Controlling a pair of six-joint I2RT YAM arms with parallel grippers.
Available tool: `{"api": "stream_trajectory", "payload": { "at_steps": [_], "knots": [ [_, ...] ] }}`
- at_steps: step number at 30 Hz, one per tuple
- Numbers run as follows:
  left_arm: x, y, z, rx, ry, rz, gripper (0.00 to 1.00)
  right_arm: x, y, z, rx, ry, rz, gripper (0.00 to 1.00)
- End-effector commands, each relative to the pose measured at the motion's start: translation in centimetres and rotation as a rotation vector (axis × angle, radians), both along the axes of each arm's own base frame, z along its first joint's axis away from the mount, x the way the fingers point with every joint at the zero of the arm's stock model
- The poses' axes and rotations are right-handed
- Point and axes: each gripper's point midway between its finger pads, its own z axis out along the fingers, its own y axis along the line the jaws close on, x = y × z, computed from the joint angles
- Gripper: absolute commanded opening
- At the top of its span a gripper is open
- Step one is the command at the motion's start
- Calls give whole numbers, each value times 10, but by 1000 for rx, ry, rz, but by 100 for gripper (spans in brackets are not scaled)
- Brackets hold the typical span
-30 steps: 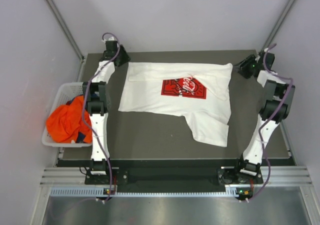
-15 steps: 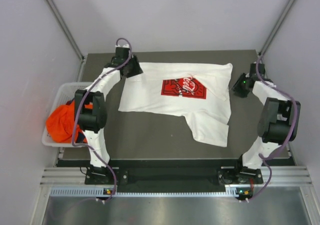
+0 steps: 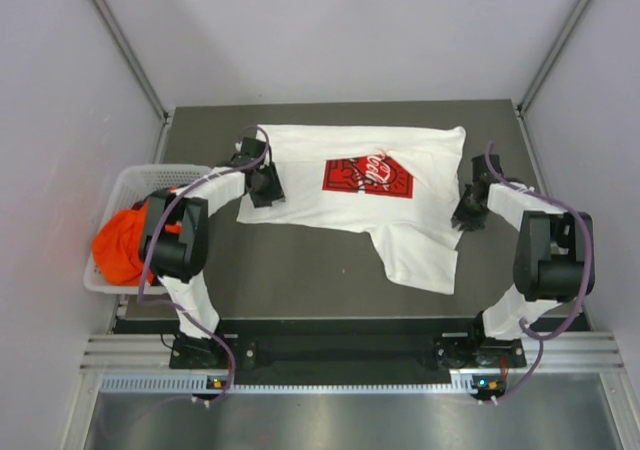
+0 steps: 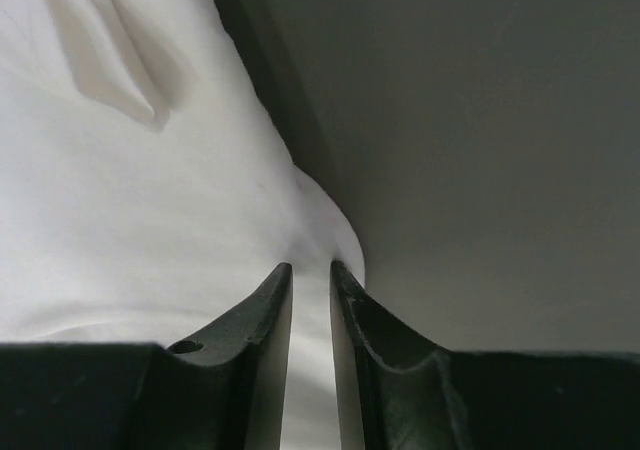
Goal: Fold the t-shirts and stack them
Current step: Fold the tshirt
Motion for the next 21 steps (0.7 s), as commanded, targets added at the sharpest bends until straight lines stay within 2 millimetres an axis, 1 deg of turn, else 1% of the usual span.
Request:
{"api": "stream_trajectory", "payload": {
  "at_steps": [1,2,3,5,7,8,9,11,12,13,14,15,16,17,18,20,21],
  "knots": [
    [-32,-15,29,-44,-38,10,47,-22,-27,4,-125,24,-26,23],
    [-32,-16,29,-44,-63,16,48,-25,-30,2,-127,27,-39,23],
    [-39,-16,24,-44,-54,25,48,-27,-32,0,-128,29,-46,23],
    [-55,-13,7,-42,7,38,47,-33,-40,-1,-141,38,-64,22],
    [-67,-10,-6,-19,53,52,45,-37,-49,3,-168,36,-75,22],
    [-72,-10,-7,-16,60,53,45,-38,-55,5,-176,33,-86,22],
    [-74,-12,2,-28,37,53,45,-38,-59,9,-189,25,-77,22],
    [-79,-15,10,-40,17,47,46,-29,-59,26,-193,-34,-62,22],
    [-75,-17,26,-56,-26,46,47,-26,-57,31,-187,-58,-31,25],
    [-72,-17,35,-59,-48,38,48,-17,-50,45,-153,-114,-10,26],
    [-60,-21,55,-72,-98,29,50,-12,-44,51,-125,-145,22,30],
    [-56,-16,63,-44,-109,41,51,-2,-32,62,-70,-194,60,32],
    [-50,-16,73,-30,-128,24,51,4,-25,67,-36,-223,88,33],
    [-32,-21,100,-40,-191,16,52,14,-19,73,-19,-264,123,36],
    [-25,-21,102,-27,-195,13,52,20,-14,77,-3,-283,148,37],
    [-9,-20,114,-15,-228,-5,53,36,-2,80,27,-311,213,39],
    [7,-20,120,-16,-246,-5,53,41,1,79,35,-316,227,40]
  ]
}}
